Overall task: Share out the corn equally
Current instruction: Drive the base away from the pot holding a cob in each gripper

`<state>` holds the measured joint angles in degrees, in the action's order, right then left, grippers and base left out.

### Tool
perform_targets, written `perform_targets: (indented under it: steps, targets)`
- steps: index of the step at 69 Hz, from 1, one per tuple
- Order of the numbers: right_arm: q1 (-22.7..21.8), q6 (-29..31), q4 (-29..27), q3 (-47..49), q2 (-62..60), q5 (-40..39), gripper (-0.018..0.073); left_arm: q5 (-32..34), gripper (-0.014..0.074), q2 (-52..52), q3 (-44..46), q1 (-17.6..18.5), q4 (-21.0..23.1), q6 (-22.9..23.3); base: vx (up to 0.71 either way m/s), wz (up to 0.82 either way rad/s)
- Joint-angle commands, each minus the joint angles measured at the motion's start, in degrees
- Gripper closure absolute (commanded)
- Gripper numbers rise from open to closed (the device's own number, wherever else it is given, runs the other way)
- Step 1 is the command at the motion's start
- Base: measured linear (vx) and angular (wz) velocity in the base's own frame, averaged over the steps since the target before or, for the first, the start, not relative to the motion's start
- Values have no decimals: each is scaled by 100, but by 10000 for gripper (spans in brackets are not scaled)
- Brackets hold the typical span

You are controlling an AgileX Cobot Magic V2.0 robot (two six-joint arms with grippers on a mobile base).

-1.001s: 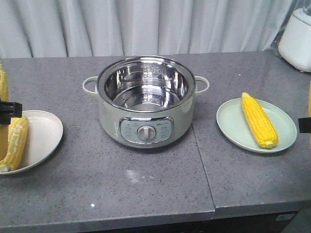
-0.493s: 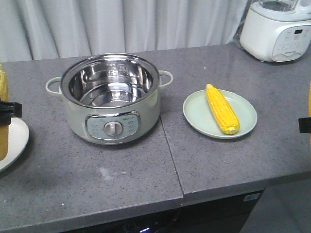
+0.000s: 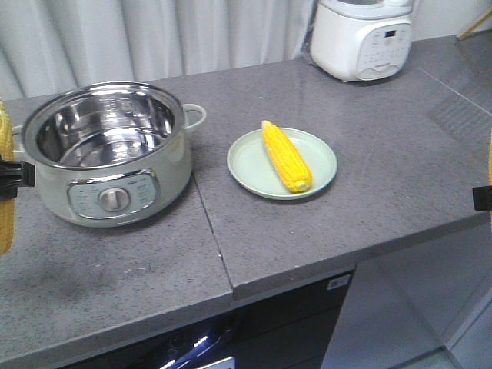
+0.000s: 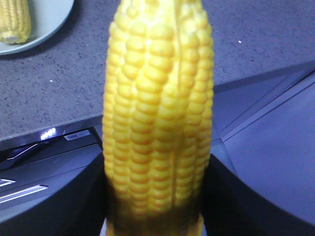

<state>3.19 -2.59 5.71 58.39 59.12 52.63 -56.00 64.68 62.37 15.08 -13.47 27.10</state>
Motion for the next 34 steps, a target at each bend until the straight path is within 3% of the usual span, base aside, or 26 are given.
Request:
perform_targets:
  steps: [1,34]
  targets:
    - [-44,21,73,162,-95,-323,365,273,463,-115,146,-16,-84,53,-5,-28]
    - [-44,21,73,162,-95,-323,365,273,463,-115,146,-16,-84,53,-3,-25]
